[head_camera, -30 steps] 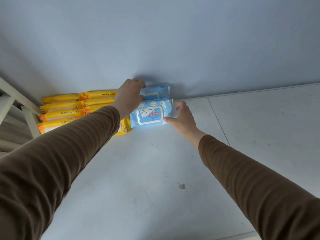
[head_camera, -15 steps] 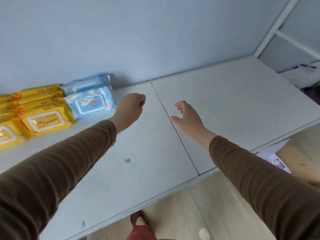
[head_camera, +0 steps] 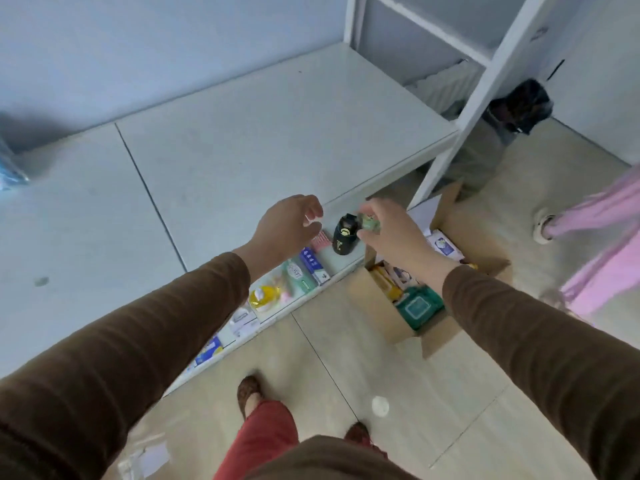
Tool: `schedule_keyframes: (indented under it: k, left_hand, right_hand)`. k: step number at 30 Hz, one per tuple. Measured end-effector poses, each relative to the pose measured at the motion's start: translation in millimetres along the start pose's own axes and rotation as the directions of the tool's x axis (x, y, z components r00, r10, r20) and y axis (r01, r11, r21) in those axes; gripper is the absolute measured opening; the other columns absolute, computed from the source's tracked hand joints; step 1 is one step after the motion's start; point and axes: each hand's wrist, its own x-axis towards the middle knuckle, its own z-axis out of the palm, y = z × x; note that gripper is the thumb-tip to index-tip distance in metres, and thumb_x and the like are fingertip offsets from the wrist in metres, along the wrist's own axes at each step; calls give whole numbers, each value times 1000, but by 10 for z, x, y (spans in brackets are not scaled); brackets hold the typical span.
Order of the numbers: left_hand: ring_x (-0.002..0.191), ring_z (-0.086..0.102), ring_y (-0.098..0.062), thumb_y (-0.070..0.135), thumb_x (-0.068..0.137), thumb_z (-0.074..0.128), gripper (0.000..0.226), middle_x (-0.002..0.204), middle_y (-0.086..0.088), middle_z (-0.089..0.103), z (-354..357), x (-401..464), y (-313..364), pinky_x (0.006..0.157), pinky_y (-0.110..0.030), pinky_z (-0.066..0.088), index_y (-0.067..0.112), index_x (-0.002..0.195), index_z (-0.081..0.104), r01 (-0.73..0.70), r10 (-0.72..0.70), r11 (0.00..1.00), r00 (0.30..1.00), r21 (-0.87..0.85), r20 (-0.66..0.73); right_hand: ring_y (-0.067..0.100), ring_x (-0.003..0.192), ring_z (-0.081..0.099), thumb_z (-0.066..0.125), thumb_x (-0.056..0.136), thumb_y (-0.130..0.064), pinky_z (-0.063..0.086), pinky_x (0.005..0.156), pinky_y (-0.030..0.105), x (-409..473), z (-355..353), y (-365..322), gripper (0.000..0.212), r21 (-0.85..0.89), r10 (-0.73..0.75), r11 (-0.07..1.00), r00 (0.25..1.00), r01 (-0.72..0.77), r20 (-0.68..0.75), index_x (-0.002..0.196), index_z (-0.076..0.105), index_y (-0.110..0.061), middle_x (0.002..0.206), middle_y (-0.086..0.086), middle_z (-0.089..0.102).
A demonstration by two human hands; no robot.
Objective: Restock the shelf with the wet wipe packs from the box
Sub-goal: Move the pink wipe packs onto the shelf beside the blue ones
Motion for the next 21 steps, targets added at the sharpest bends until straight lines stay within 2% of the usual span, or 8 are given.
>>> schedule_keyframes:
  k: [4,6,9,13,17,21]
  left_hand:
    - [92,63,-13,23,86,61,16,95,13,66,660,269,357,84,-33,53,29,100,66,101,-93,994,984,-41,154]
    - [97,63,-14,25,88,61,18,100,12,66,1004,456,403,87,-31,51,29,106,66,122,-114,992,968,-20,226]
    - [103,63,-16,28,91,63,24,111,6,67,1523,765,407,93,-33,51,25,114,65,134,-138,990,936,32,325]
    - [107,61,-22,29,91,61,26,114,-1,67,2205,1160,432,94,-37,50,23,115,63,188,-195,980,875,61,444]
    - [113,57,-26,25,92,58,30,123,-5,63,2848,1439,510,94,-34,46,18,120,61,218,-242,970,796,110,555]
    - [116,57,-28,25,93,57,39,132,-7,58,3473,1696,544,97,-38,48,16,131,56,217,-277,961,722,173,634]
  right_hand:
    - [22,122,49,61,94,-24,40,90,33,-90,-223,848,38,20,116,993,991,-118,61,130,53,-18,131,3,53]
    - [23,122,51,61,94,-24,42,92,33,-54,-262,1248,38,4,178,984,980,-179,88,130,53,-16,133,4,54]
    - [22,118,55,60,95,-23,41,85,30,46,-252,1817,38,12,272,961,954,-275,129,131,53,-14,130,5,57]
    - [25,120,57,61,96,-28,49,93,38,205,-131,2548,42,11,402,909,886,-416,233,133,51,-13,132,6,59]
    - [20,115,58,63,94,-37,44,82,30,295,54,3238,47,13,466,867,818,-499,338,135,52,-15,131,3,60]
    - [18,119,56,61,96,-34,37,84,26,420,279,3924,51,25,503,824,751,-567,428,142,47,-19,137,2,57]
